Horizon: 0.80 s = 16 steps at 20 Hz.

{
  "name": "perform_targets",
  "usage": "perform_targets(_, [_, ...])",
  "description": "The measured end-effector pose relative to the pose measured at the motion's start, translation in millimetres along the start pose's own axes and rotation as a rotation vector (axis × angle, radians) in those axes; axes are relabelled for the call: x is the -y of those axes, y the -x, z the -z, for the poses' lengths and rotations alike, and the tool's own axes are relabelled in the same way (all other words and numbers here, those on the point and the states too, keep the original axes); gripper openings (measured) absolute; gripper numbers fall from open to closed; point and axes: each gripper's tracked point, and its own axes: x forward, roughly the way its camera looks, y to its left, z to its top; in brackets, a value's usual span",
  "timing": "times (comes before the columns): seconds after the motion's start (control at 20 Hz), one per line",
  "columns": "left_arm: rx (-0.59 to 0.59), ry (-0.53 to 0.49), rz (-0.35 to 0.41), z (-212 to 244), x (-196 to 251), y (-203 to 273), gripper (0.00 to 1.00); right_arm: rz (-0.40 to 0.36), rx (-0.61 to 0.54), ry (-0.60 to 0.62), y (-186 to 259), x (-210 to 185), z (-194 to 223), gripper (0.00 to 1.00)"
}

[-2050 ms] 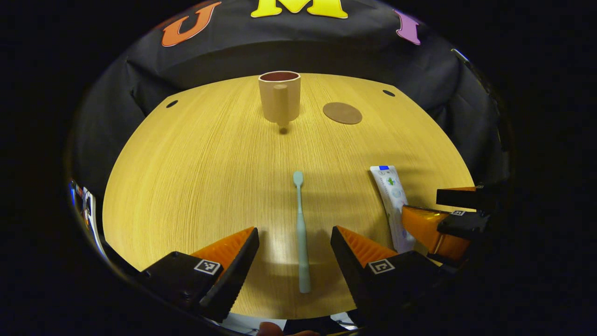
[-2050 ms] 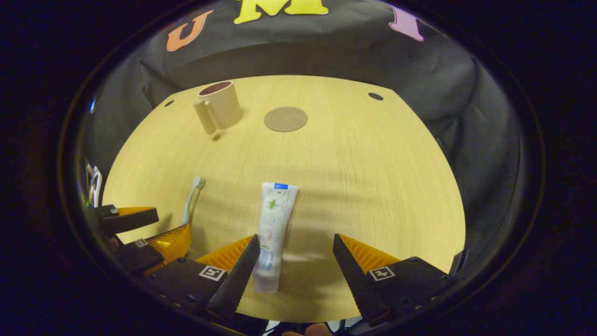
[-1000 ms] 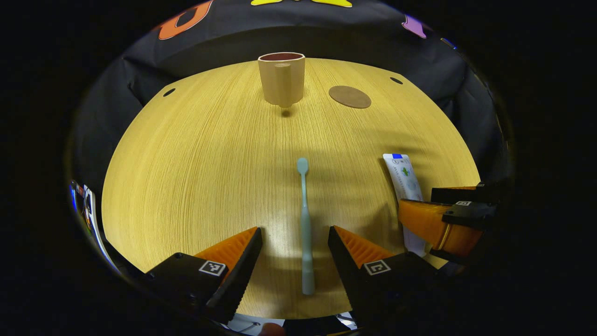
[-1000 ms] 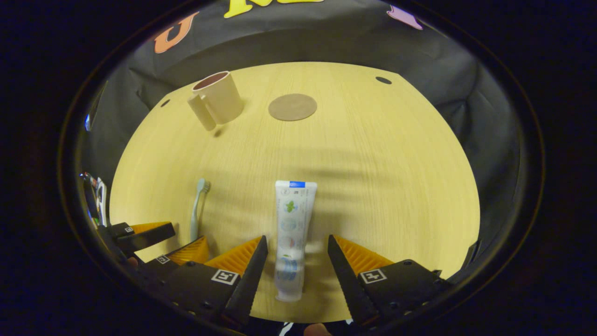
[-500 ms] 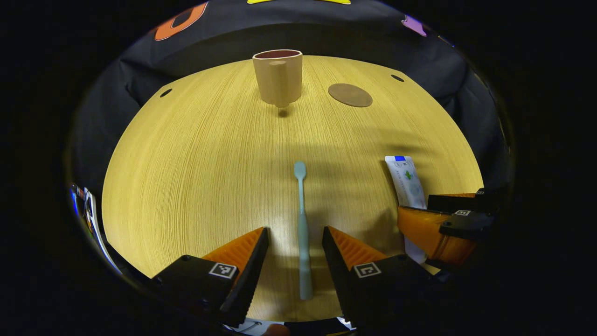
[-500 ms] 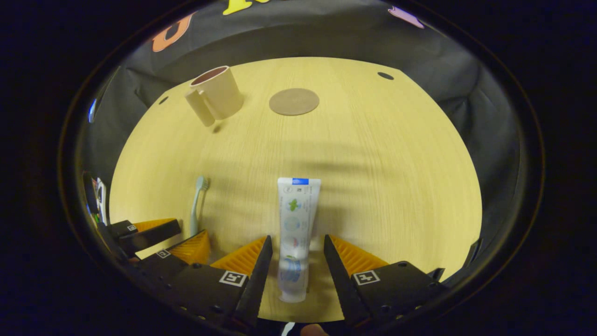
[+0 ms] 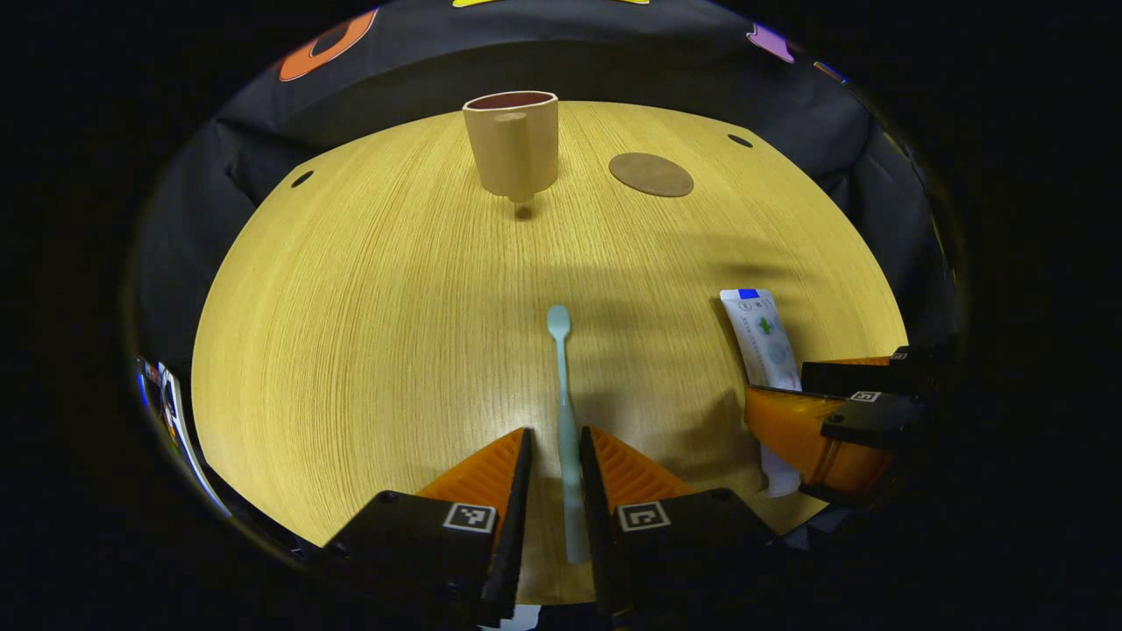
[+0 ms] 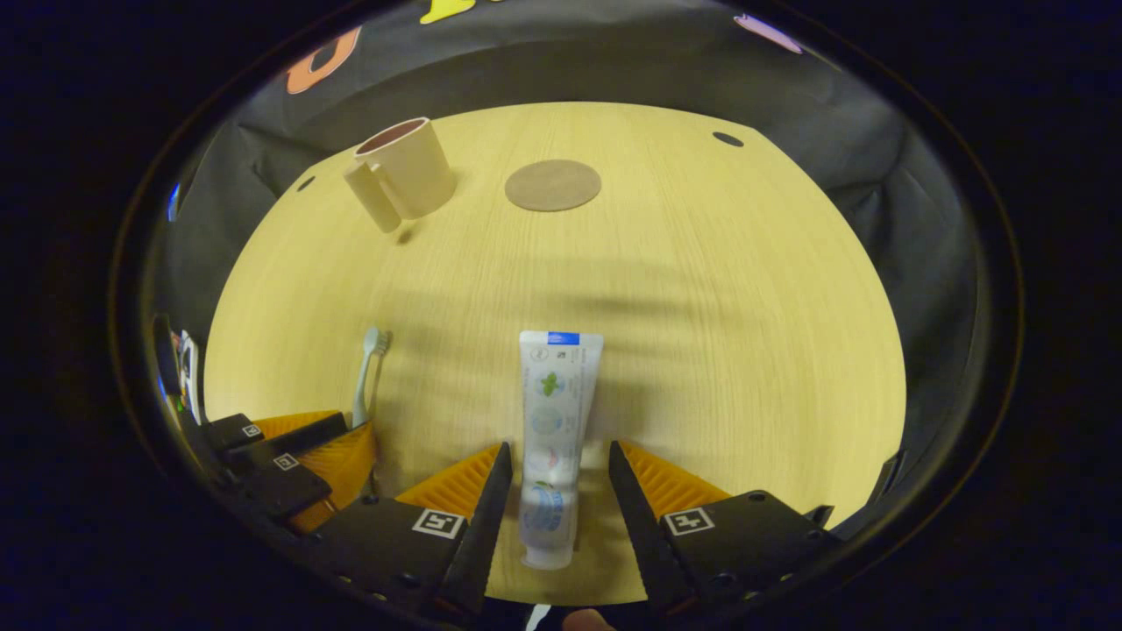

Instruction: Put the toothbrush and toothpaste on the desktop into the cup, then pick up the cup and place it on the coaster on the desktop.

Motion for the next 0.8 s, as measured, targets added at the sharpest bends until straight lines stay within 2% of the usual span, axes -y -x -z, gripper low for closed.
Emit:
perform_targets(0.05, [0.000, 0.003, 0.001, -0.2, -0.3, -0.9, 0.30, 0.001, 0.000, 0.002, -0.2, 0.3, 0.1, 0.66])
perform_targets(0.1, [0.000, 0.009, -0.001, -0.8, -1.9, 0.8, 0.26, 0.001, -0.002, 0.005, -1.0, 0.4, 0.4, 0.66])
perform_targets(0.15, [0.001, 0.022, 0.005, 0.7, -1.1, -1.0, 0.15, 0.004, -0.006, 0.010, -1.8, 1.6, 0.9, 0.66])
perform_targets(0.25, [0.002, 0.049, 0.018, 0.0, -1.2, -0.3, 0.10, 0.009, -0.015, 0.016, -3.7, 3.8, 2.7, 0.66])
perform_targets(0.55, [0.053, 0.063, 0.042, -8.0, -4.2, 8.9, 0.04, 0.007, -0.031, -0.012, -9.5, 2.9, -2.5, 0.66])
perform_targets(0.6, [0.058, 0.067, 0.042, -8.4, -6.6, 10.1, 0.04, 0.014, -0.034, -0.014, -9.9, 2.5, -2.3, 0.58])
perform_targets(0.65, [0.064, 0.070, 0.041, -12.2, -9.3, 11.3, 0.04, 0.010, -0.038, -0.015, -10.2, 3.1, -2.1, 0.42])
perform_targets(0.7, [0.073, 0.073, 0.040, -15.7, -11.2, 13.2, 0.04, 0.007, -0.043, -0.016, -9.8, 3.7, -1.1, 0.41])
perform_targets(0.75, [0.084, 0.073, 0.039, -20.5, -13.1, 15.6, 0.04, 0.000, -0.040, -0.015, -8.6, 3.0, -2.4, 0.32])
perform_targets(0.8, [0.102, 0.072, 0.037, -27.3, -15.4, 18.7, 0.04, -0.008, -0.039, -0.015, -8.0, 2.9, -3.1, 0.29])
